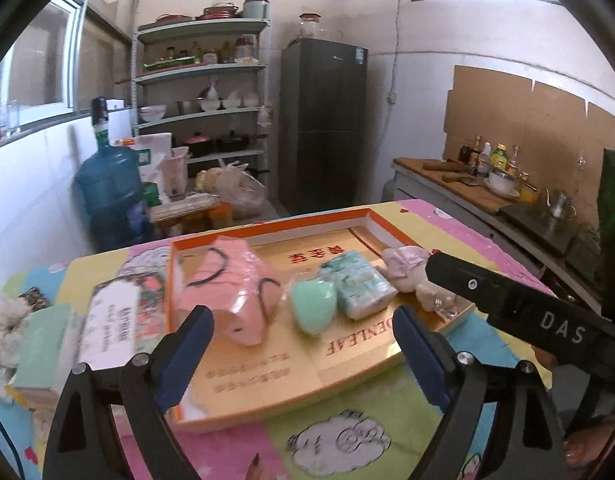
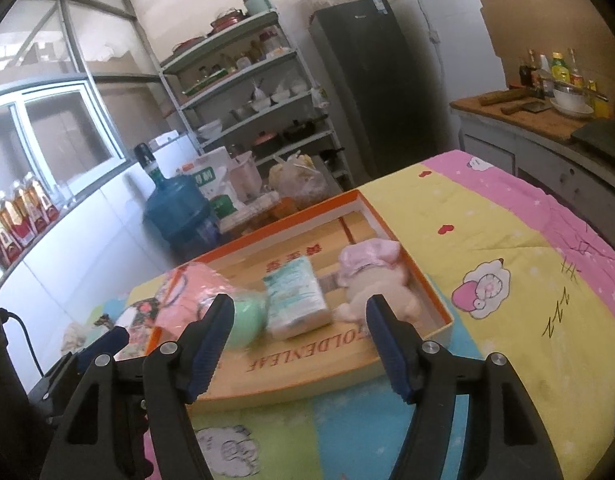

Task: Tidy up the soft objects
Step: 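Lower the bunny and sponge into the tray and open both grippers, then move both open grippers back from the tray toward the pile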

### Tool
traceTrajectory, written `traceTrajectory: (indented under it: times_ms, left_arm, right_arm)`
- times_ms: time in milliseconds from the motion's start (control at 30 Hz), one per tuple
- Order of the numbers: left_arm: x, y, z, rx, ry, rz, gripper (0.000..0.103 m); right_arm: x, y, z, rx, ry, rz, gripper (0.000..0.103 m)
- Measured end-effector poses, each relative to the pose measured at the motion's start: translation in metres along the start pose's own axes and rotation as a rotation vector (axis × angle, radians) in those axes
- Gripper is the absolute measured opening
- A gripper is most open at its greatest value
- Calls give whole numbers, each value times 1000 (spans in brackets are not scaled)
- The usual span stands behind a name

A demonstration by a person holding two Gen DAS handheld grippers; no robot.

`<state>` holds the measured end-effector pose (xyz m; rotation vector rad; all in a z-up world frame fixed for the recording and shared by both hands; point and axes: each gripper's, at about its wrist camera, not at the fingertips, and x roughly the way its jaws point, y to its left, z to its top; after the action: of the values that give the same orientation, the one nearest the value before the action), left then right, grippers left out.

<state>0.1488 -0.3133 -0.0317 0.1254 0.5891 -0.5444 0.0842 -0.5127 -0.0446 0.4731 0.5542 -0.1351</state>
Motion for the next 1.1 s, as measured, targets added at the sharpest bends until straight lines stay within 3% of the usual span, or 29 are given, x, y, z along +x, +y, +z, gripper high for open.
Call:
traceTrajectory:
  times_ms: [333, 633, 1100]
  left_arm:
    - [-44, 39, -14, -45, -23, 75, 88]
    - [-78, 89, -28, -111, -36, 121, 88]
    - [-130, 216, -71, -255, -44, 250, 88]
  right_arm:
    - [-13, 52, -17, -63, -5, 30, 70]
    - [-9, 122, -38, -146, 18, 96, 70]
    - [19, 238, -82, -258, 87, 224, 71]
